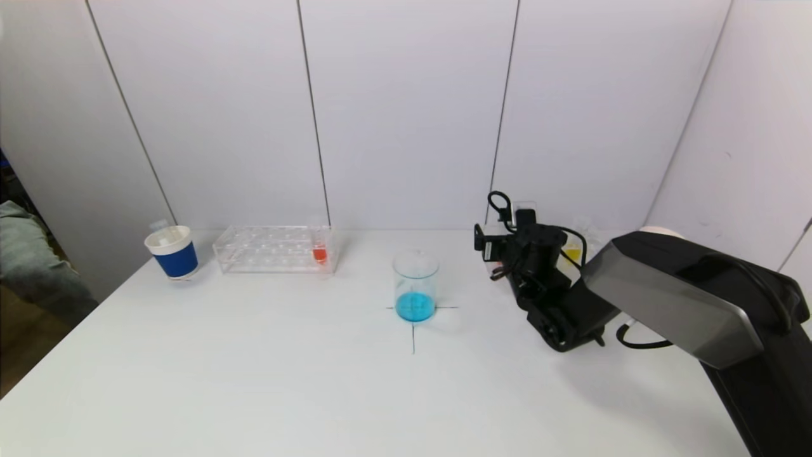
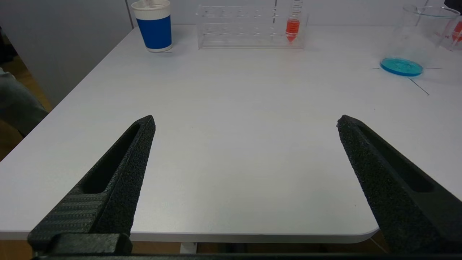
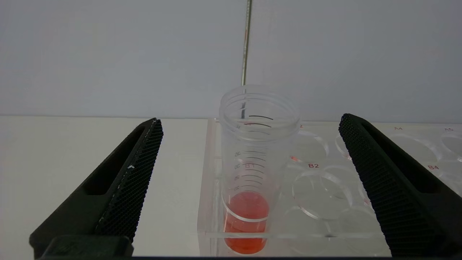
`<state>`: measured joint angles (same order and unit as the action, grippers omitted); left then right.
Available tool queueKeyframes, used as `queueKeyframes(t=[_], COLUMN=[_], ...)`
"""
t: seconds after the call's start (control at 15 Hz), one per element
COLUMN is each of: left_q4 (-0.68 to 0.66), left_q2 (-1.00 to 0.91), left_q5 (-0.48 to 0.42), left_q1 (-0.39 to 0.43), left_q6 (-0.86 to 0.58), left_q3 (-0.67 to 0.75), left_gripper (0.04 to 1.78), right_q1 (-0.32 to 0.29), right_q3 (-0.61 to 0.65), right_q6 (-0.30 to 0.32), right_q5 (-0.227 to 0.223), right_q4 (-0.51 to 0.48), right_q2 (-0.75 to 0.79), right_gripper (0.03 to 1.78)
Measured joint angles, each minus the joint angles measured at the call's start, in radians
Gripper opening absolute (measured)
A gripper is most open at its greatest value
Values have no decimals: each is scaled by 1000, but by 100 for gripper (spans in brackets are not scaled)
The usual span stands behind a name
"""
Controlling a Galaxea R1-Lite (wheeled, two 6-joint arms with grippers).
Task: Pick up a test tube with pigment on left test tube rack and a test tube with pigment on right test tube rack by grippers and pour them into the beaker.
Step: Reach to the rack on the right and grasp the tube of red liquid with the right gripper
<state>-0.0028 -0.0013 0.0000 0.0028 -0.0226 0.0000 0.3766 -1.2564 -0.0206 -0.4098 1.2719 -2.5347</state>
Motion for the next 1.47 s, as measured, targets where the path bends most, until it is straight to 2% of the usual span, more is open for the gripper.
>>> queueKeyframes(t=[0.73, 0.87, 1.0, 1.27, 1.33, 1.47], left_q4=[0, 0, 0, 0, 0, 0], left_q2=[0, 0, 0, 0, 0, 0], left_q5=[0, 0, 0, 0, 0, 0], left_q1=[0, 0, 0, 0, 0, 0], left_q6=[0, 0, 0, 0, 0, 0], left_q3=[0, 0, 0, 0, 0, 0], left_gripper=[176, 176, 176, 176, 176, 176], right_q1=[2, 2, 2, 2, 3, 3], right_q3=[-7, -7, -7, -7, -7, -7], right_q6=[-5, -5, -5, -5, -5, -5], right_q5=[-4, -7, -8, -8, -8, -8], right_q4=[3, 3, 4, 3, 3, 3], right_q2=[-5, -5, -5, -5, -5, -5], right_gripper=[174, 160, 135, 63, 53, 50])
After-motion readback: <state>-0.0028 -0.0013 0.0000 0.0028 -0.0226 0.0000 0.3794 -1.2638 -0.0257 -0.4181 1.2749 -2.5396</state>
